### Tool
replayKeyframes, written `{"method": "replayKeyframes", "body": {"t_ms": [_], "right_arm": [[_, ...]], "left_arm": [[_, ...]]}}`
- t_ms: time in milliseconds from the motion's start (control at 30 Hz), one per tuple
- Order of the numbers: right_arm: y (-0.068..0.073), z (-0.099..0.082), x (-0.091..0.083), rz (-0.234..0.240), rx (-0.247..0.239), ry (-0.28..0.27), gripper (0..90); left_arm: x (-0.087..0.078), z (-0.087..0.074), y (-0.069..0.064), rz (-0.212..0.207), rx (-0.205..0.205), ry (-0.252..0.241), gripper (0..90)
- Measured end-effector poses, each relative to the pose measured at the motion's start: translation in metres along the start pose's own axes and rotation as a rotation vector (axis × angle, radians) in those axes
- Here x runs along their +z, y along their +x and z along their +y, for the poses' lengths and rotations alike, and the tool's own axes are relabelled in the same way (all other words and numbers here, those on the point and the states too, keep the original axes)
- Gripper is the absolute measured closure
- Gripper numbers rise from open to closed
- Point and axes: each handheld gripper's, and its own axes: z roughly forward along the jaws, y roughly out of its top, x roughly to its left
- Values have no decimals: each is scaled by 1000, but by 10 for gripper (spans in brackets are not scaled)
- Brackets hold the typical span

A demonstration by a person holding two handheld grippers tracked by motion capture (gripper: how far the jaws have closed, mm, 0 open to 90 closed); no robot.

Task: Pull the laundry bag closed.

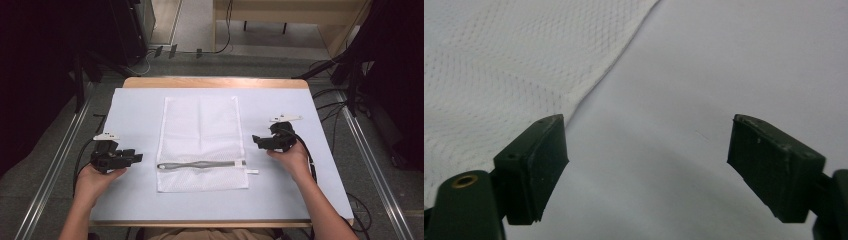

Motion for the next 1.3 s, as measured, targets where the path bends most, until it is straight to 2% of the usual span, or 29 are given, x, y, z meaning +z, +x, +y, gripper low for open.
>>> {"method": "replayKeyframes", "body": {"t_ms": [33,167,233,300,367,400,533,600,800,900,967,1033,1200,1300], "right_arm": [[1,0,-1,-2,3,-16,203],[5,1,-2,15,-5,-23,243],[7,0,-1,34,-19,-19,269],[10,1,-2,32,-32,-17,290],[11,1,-4,43,-41,-25,321],[12,1,-4,47,-41,-26,333],[15,1,-6,62,-66,-18,356],[16,1,-6,68,-69,-8,368],[17,0,-7,85,-56,28,381],[18,0,-8,90,-55,51,414],[18,-1,-6,92,-55,54,409],[18,-1,-6,86,-57,53,409],[18,-3,-7,91,-42,58,417],[19,-4,-6,92,-52,63,417]], "left_arm": [[0,0,1,1,-1,1,577],[4,0,4,-4,-37,9,566],[5,1,3,-11,-29,31,573],[7,3,2,-19,-46,36,494],[6,4,1,-24,-41,35,488],[6,5,1,-25,-38,34,458],[7,6,1,-46,-55,41,395],[7,7,0,-59,-58,49,396],[5,11,-7,-78,-40,26,368],[8,14,-10,-72,-29,29,367],[11,15,-10,-78,-19,36,367],[15,15,-10,-64,-8,40,367],[19,16,-8,-84,-21,48,368],[19,16,-8,-88,-22,42,368]]}}
